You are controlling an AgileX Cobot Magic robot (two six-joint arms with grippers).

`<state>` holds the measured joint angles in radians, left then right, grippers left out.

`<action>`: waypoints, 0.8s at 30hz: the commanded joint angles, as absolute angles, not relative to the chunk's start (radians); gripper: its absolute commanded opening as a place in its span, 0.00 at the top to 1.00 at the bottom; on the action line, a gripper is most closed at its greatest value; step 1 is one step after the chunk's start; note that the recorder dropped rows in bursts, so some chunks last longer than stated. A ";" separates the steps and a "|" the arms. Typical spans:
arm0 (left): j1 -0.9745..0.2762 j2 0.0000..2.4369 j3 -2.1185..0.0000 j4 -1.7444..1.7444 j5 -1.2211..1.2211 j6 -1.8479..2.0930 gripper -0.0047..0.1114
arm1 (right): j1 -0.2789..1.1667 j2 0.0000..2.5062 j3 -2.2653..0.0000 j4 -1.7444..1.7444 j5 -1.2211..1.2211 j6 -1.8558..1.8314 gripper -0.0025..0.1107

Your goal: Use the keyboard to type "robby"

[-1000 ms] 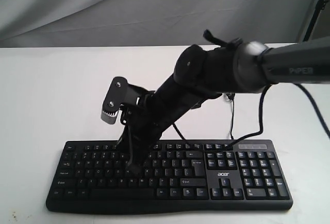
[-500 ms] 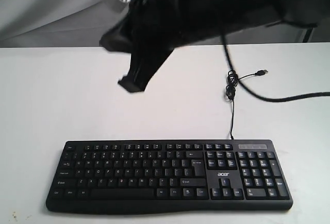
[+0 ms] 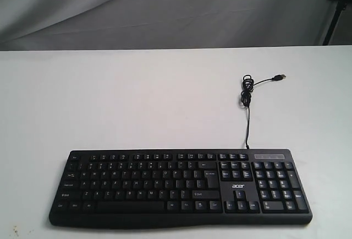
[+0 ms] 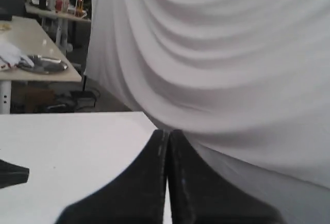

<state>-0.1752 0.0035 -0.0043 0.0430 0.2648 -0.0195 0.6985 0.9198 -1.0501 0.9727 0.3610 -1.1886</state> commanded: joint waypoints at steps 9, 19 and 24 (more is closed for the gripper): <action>-0.181 0.000 0.000 0.048 0.259 -0.022 0.96 | 0.480 0.540 -0.961 0.896 0.138 -0.664 0.98; -0.181 0.000 0.000 0.048 0.259 -0.022 0.96 | 0.109 0.269 -0.536 0.698 0.140 -0.480 0.98; -0.181 0.000 0.000 0.048 0.259 -0.022 0.96 | 0.060 0.167 -0.367 0.669 0.142 -0.346 0.98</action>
